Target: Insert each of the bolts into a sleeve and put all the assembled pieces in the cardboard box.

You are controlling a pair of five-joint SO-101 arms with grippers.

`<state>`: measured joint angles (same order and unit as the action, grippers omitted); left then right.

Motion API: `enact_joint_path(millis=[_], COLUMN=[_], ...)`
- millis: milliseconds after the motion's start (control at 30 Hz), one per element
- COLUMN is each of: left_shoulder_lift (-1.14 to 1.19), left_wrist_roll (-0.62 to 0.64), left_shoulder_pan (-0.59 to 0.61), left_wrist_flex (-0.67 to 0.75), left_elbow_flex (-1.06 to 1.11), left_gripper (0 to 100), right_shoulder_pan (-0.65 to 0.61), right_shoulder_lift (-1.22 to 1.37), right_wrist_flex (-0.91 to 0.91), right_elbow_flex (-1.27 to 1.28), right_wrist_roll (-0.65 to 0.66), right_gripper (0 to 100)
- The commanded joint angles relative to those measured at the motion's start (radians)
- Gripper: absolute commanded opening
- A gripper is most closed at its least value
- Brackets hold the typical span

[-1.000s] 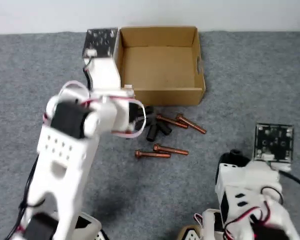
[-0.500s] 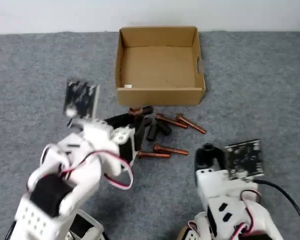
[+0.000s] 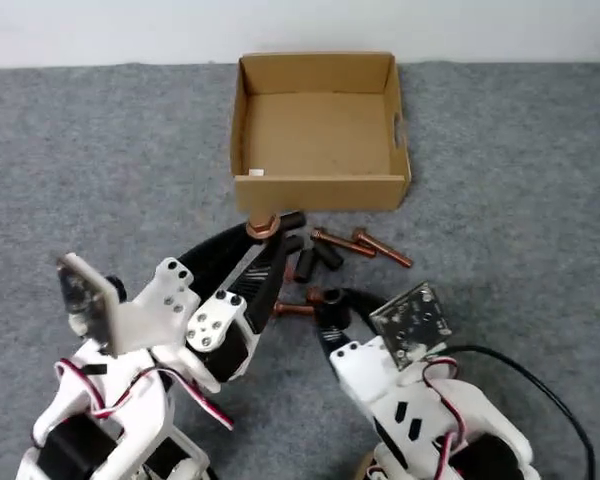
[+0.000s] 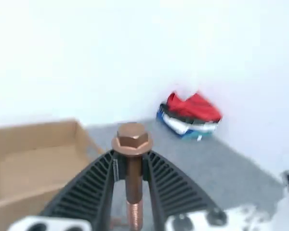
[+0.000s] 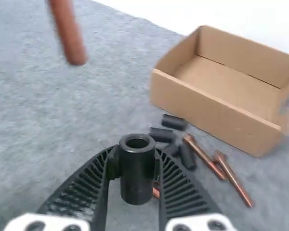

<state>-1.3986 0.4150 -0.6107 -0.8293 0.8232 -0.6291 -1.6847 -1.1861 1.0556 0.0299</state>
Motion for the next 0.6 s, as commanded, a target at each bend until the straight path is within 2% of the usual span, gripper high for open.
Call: enact_joint_path(millis=[0, 567], left_shoulder_lift=[-0.012, -0.020], left_wrist_roll=[0.091, 0.121], left_shoulder_pan=[-0.026, -0.031], left_wrist_flex=[0.089, 0.215], left_elbow_flex=[0.018, 0.239], left_gripper=[0, 0], right_shoulder_pan=[-0.041, -0.042], right_shoulder_lift=[-0.008, -0.008], right_wrist_flex=[0.097, 0.143], right_elbow_flex=[0.011, 0.015], right_wrist_roll=[-0.002, 0.051], right_gripper=[0.9, 0.9])
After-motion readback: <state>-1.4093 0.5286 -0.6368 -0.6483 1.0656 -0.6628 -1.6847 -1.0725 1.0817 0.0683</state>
